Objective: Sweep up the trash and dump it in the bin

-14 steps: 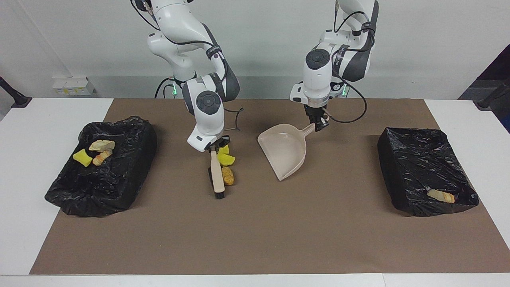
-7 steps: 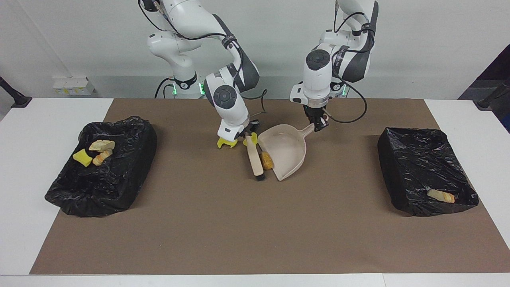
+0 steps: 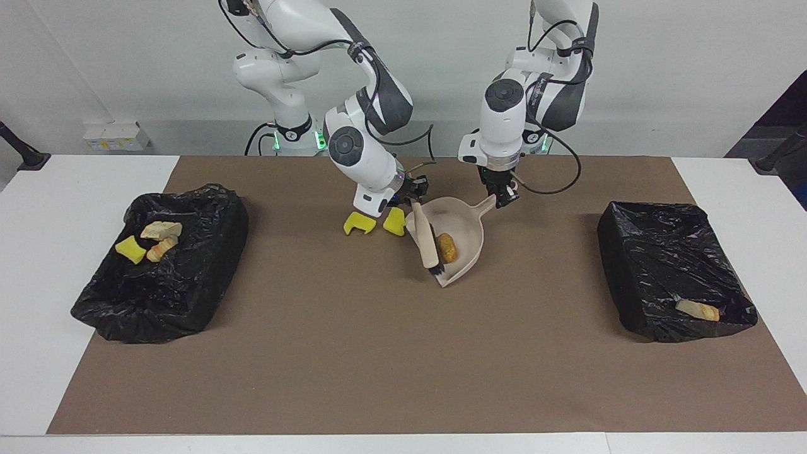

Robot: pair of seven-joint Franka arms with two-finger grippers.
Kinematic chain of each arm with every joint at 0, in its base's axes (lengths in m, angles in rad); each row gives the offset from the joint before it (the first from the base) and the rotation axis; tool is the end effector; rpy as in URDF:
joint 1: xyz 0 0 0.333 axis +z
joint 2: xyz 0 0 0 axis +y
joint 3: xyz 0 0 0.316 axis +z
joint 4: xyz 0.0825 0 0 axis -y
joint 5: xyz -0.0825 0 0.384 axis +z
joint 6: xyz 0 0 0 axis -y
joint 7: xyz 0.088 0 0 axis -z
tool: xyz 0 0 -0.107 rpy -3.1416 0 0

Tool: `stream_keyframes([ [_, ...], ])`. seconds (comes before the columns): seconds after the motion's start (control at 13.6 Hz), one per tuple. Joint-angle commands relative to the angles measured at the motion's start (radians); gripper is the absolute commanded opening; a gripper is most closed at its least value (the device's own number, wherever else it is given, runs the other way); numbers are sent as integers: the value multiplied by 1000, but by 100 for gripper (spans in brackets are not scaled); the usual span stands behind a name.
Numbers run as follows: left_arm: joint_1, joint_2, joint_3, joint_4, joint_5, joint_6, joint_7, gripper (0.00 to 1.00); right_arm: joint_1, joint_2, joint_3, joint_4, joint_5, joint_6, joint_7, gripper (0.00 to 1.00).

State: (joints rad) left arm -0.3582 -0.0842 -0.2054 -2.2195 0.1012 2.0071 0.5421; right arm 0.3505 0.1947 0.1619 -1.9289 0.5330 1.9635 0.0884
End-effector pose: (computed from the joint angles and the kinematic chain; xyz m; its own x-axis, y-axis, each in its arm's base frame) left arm 0.4238 -0.2617 0.4012 0.4019 -0.9005 -0.1660 -0.9143 -0.4045 -0.0195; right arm 0.4968 0.3136 0.3861 0.9421 0.2260 -0.2480 0.0984 -0.8928 -0.4396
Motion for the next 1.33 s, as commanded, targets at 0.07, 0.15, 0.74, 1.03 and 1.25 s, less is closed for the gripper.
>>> stream_keyframes([
  [0.07,-10,-20,9,-41,-9,50,-8,0,-86,-60,-10,-7,-88,-72,-27,0],
  [0.15,-8,-20,11,-43,-8,51,48,0,-119,-67,-8,-7,-122,-86,-29,0],
  [0.74,38,-32,12,-92,6,106,213,0,-212,-205,-7,-215,-336,-144,55,0],
  [1.03,21,-103,9,-184,6,120,216,0,-185,-352,1,-446,-343,-23,180,0],
  [1.25,-8,-107,11,-212,6,131,207,0,-116,-473,2,-609,-341,40,293,0],
])
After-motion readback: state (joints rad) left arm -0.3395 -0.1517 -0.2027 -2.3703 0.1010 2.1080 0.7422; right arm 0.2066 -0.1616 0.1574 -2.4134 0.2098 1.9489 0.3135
